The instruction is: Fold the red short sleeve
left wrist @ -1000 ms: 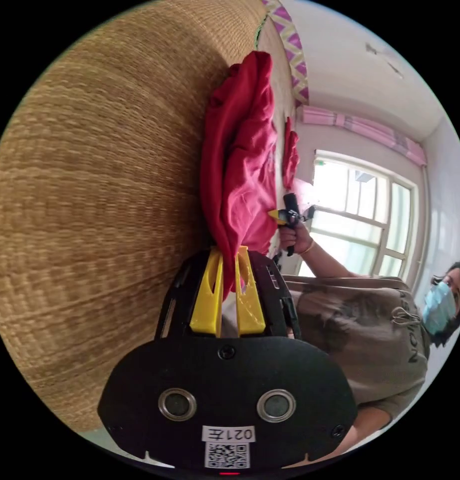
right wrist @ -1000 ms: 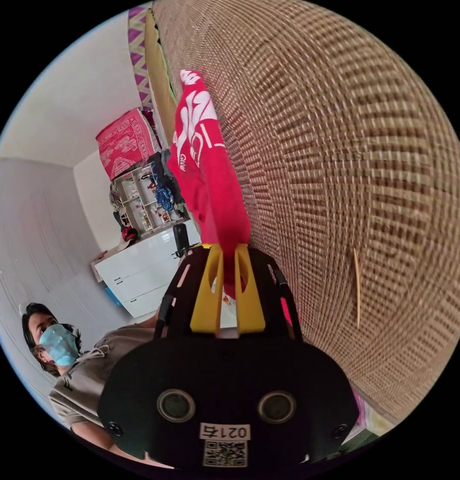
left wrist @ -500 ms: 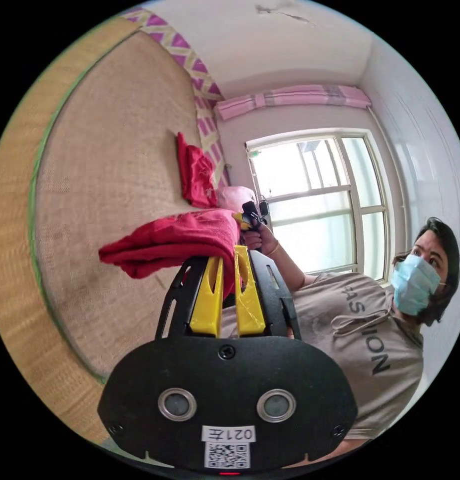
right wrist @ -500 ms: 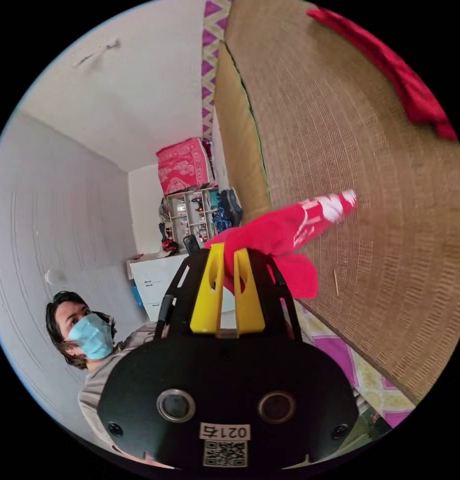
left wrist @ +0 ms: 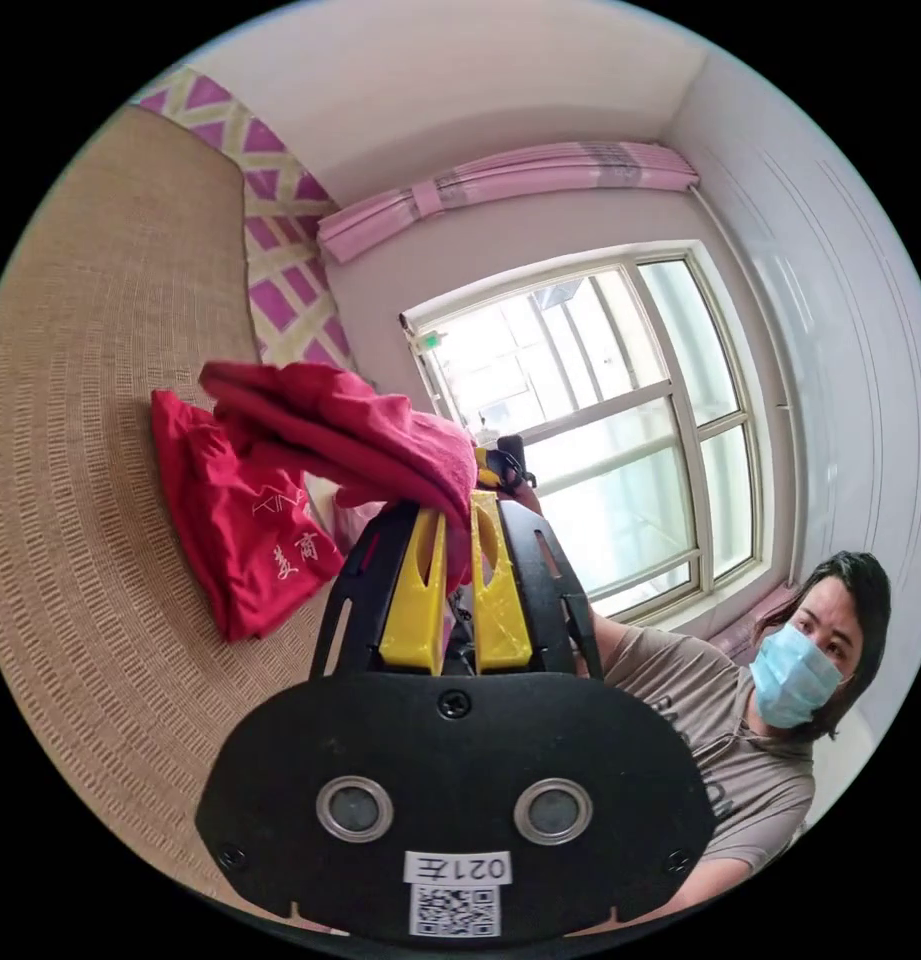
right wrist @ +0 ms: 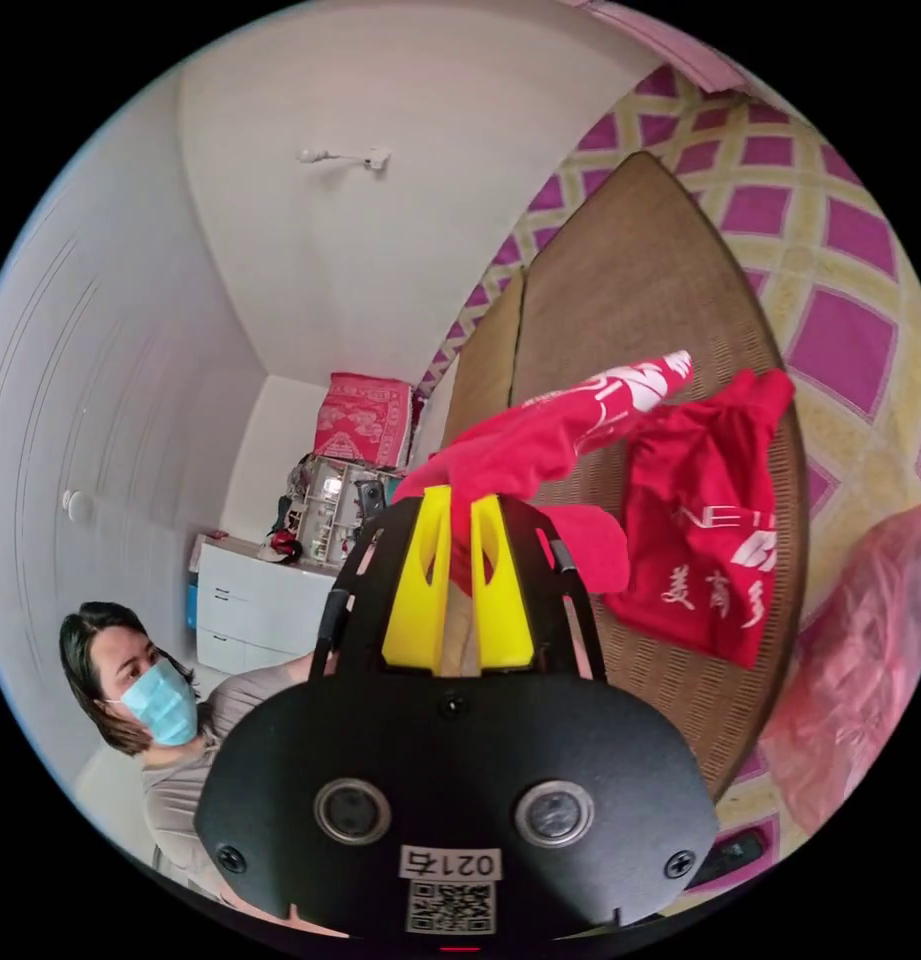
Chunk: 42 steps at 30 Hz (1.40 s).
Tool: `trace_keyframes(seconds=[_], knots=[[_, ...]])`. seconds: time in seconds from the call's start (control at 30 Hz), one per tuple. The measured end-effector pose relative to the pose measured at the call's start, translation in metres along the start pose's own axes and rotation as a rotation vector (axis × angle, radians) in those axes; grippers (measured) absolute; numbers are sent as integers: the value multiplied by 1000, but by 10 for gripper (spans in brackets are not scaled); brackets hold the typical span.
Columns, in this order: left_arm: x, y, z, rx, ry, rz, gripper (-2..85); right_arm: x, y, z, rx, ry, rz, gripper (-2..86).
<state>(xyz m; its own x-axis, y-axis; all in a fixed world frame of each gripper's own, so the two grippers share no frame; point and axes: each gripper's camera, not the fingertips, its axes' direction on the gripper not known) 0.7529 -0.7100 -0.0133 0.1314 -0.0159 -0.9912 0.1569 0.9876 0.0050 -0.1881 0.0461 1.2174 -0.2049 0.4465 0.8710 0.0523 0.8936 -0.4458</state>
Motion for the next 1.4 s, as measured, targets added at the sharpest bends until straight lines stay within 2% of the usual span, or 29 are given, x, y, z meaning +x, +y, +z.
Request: trace_keyframes(seconds=[0.1, 0.13, 0.2, 0.27, 0.33, 0.43, 0.57, 0.67, 0.73, 0.83, 0.9, 0.97, 1.07, 1.13, 1.2, 1.3, 1.33, 1.4], knots=[[-101, 16, 39, -60, -104, -167, 52, 78, 10, -6, 1, 91, 120, 55], [-151, 38, 52, -98, -119, -290, 71, 97, 15, -6, -3, 113, 169, 67], [-216, 91, 65, -137, -81, -456, 98, 169, 45, -5, -54, 143, 363, 98], [-255, 160, 63, -150, -12, -553, 93, 197, 73, -13, -18, 53, 438, 90], [-254, 196, 51, -181, 0, -535, 76, 198, 92, -28, 87, -57, 436, 71], [-221, 238, 21, -230, -36, -451, 42, 158, 98, -43, 100, 31, 351, 64], [-148, 284, -15, -266, -17, -343, 5, 61, 88, -41, 75, 275, 96, 44], [-86, 314, -28, -331, -61, -272, -4, -18, 77, -22, 83, 538, -104, 32], [-47, 335, -32, -369, -100, -231, -6, -53, 66, -7, 67, 594, -180, 21], [10, 373, -37, -390, -160, -200, -7, -64, 31, 29, -111, 732, -141, 6], [38, 397, -42, -361, -196, -200, -7, -52, 13, 65, -353, 933, -172, -3], [72, 434, -53, -285, -237, -212, -7, -69, 8, 67, -372, 944, -264, -7], [111, 492, -66, -186, -300, -233, -8, -110, -12, 56, -409, 943, -198, -7], [132, 532, -73, -131, -327, -252, -8, -156, -10, 44, -321, 960, -270, -6], [147, 571, -78, -89, -344, -276, -9, -224, 2, 33, -261, 884, -376, -6], [166, 632, -87, -21, -380, -306, -9, -313, 26, 35, -281, 776, -501, -6], [175, 653, -93, 16, -416, -308, -9, -332, 32, 37, -290, 755, -531, -6], [192, 682, -103, 77, -538, -286, -9, -411, 69, 55, -329, 707, -727, -6]])
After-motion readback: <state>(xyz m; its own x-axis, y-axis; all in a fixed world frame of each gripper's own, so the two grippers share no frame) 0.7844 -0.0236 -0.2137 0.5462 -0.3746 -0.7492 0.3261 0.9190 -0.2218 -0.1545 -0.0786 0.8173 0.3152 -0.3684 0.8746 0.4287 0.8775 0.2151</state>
